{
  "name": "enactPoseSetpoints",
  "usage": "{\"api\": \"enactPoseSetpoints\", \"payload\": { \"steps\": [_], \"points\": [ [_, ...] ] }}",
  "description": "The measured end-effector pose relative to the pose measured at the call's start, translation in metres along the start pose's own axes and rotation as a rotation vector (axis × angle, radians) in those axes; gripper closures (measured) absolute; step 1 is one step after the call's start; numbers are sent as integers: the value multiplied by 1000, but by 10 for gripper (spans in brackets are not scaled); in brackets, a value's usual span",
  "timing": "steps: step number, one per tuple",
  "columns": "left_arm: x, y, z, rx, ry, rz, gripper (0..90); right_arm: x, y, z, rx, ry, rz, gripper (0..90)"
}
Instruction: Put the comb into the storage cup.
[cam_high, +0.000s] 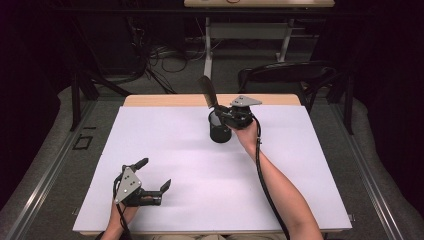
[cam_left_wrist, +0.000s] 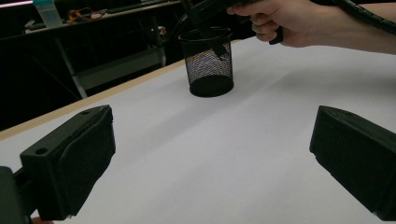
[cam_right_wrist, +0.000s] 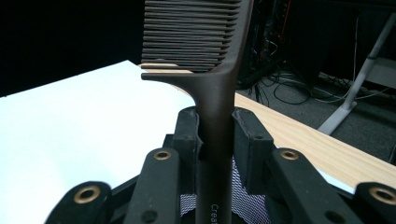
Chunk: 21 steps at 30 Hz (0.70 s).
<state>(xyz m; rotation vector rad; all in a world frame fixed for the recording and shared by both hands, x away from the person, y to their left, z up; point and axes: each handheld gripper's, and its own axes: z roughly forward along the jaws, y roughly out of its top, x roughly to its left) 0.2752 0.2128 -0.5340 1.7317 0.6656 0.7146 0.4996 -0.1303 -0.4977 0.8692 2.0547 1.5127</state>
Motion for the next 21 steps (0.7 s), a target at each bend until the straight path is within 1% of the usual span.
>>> {"api": "enactPoseSetpoints", "payload": {
  "steps": [5, 16, 21],
  "points": [
    [0, 0, -1, 1, 0, 3, 2, 0, -1, 2, 8, -8, -8, 728],
    [0, 0, -1, 1, 0, 4, 2, -1, -4, 2, 27, -11, -1, 727],
    [0, 0, -1, 1, 0, 4, 2, 1, -5, 4, 40, -7, -7, 726]
  ]
}}
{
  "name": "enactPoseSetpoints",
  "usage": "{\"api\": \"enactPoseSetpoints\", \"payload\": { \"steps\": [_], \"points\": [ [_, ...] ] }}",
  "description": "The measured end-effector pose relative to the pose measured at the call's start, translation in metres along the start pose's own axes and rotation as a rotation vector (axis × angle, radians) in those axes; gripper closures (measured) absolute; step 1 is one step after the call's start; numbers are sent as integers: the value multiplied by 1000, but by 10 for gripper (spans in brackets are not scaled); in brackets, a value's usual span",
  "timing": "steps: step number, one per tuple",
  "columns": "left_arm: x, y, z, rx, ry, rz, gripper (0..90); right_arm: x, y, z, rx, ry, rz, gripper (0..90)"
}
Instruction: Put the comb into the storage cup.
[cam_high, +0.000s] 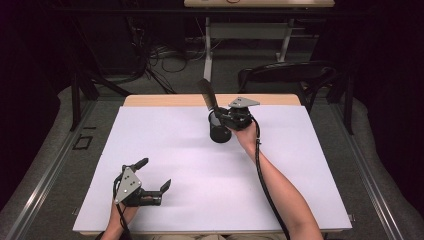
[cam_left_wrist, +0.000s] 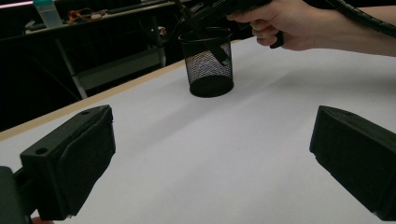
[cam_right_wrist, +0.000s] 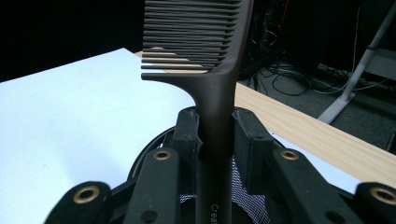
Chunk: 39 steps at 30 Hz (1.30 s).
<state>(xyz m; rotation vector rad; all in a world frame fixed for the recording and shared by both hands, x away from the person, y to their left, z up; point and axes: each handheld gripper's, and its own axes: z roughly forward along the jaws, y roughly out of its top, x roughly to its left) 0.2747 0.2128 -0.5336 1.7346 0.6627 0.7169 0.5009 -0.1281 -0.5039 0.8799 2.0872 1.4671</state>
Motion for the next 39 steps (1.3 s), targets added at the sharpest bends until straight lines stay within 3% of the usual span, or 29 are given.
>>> {"api": "enactPoseSetpoints", "payload": {
  "steps": [21, 39],
  "points": [
    [0, 0, 0, 1, -1, 1, 2, 3, -2, 3, 32, -1, -14, 726],
    [-1, 0, 0, -3, -2, -2, 2, 9, -1, 5, 61, -19, -73, 723]
  ]
}}
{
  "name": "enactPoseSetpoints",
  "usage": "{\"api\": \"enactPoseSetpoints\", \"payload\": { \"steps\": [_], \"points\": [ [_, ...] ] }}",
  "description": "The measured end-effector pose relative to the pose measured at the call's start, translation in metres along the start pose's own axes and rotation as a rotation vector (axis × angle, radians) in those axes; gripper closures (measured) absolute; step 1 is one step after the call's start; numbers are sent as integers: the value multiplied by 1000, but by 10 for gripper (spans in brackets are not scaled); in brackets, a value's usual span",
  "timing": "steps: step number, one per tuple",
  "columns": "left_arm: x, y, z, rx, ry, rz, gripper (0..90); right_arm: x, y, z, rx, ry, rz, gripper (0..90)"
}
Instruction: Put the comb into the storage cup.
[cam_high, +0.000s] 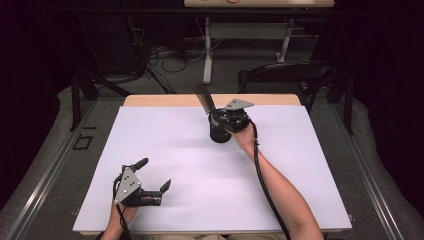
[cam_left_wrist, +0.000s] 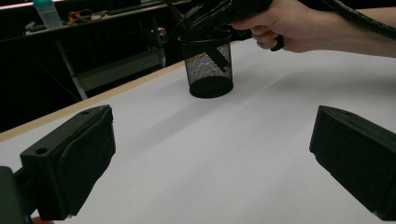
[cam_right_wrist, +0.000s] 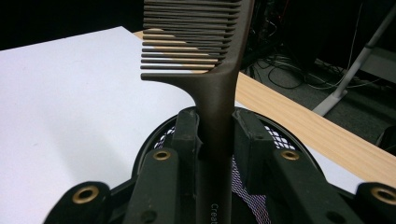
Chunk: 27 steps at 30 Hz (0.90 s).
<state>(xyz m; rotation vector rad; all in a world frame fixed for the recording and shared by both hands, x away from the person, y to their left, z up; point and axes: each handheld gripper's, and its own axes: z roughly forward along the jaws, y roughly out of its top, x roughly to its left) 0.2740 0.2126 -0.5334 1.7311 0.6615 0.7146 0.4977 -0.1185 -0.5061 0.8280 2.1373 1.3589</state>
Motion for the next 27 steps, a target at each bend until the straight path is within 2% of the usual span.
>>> {"api": "enactPoseSetpoints", "payload": {
  "steps": [9, 13, 20, 27],
  "points": [
    [0, 0, 0, -1, -1, 1, 2, 2, -1, 1, 10, -9, -16, 718],
    [0, 0, 0, 0, -2, 1, 2, 2, -1, -1, 7, -9, -18, 653],
    [-1, 0, 0, 1, -2, 1, 2, 1, 2, -12, 24, -7, -15, 471],
    [-1, 0, 0, 3, -3, 2, 3, -1, 6, -23, 42, 19, 4, 332]
  ]
}}
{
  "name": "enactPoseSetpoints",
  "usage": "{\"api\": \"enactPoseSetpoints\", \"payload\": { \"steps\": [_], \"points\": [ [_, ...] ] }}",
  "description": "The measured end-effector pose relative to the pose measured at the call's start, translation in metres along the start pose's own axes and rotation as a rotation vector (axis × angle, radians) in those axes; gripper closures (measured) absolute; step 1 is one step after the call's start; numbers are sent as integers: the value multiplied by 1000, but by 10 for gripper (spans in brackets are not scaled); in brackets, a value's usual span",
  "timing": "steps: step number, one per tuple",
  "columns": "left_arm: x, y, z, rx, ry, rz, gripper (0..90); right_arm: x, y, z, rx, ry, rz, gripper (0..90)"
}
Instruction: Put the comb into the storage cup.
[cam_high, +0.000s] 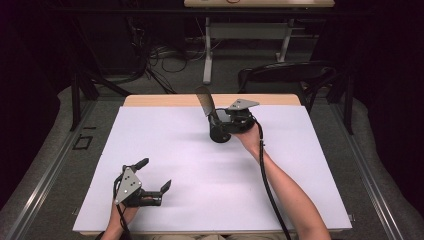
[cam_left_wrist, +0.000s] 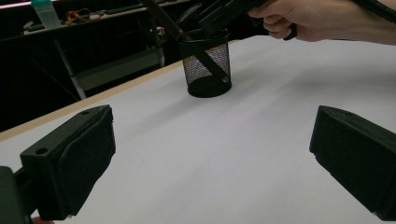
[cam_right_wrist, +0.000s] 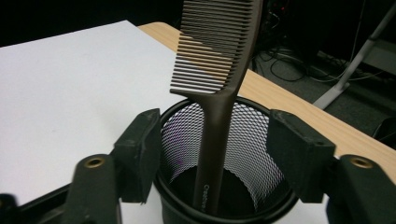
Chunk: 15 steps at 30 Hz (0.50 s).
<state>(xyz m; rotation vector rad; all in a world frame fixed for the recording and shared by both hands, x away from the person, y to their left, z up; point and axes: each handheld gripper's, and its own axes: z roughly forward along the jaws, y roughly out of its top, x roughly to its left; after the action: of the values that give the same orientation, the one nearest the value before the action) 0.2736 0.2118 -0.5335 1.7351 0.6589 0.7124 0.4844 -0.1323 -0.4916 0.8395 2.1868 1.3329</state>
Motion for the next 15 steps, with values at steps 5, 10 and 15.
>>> {"api": "enactPoseSetpoints", "payload": {
  "steps": [5, 10, 15],
  "points": [
    [0, 0, 0, 2, 0, 0, 3, 2, 2, -6, 23, 36, -3, 222],
    [0, 0, 0, 5, 4, 0, 2, 2, 3, -10, 44, 64, 10, 155],
    [0, 0, 0, 4, 5, 1, 2, 1, 3, -15, 52, 80, 15, 127]
  ]
}}
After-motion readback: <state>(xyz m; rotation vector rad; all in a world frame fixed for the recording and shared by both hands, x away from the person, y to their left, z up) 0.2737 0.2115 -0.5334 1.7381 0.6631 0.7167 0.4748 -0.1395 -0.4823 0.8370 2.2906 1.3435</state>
